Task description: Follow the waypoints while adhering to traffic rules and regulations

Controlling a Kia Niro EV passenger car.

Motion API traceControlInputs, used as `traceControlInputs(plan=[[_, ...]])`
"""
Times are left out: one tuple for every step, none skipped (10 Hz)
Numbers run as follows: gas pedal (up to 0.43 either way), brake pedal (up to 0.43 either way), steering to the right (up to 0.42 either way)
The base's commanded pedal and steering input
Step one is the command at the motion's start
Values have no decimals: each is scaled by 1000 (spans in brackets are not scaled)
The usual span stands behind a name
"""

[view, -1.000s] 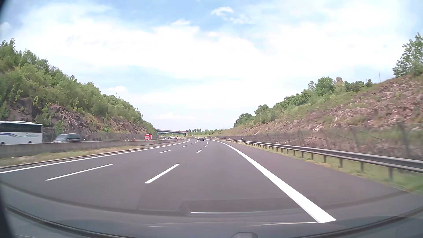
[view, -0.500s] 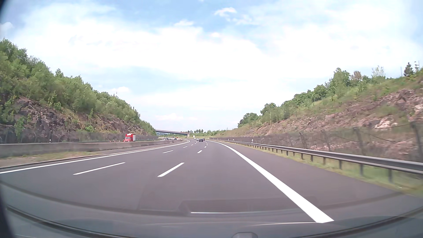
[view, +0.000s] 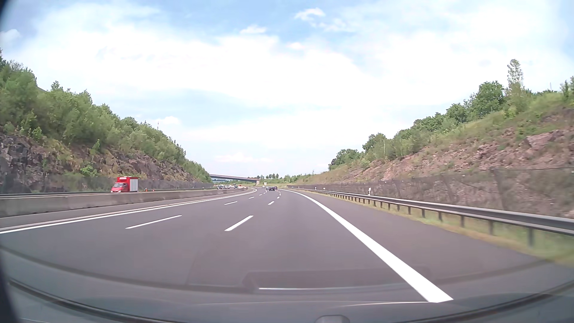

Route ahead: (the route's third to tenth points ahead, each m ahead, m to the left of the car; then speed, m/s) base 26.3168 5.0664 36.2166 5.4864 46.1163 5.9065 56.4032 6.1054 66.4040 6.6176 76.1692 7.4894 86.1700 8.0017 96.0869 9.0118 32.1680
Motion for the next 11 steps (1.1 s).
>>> traceControlInputs(plan=[[197,0,-6],[197,0,-6],[197,0,-6],[197,0,-6],[197,0,-6],[197,0,-6],[197,0,-6],[197,0,-5],[197,0,-7],[209,0,-8],[220,0,-8]])
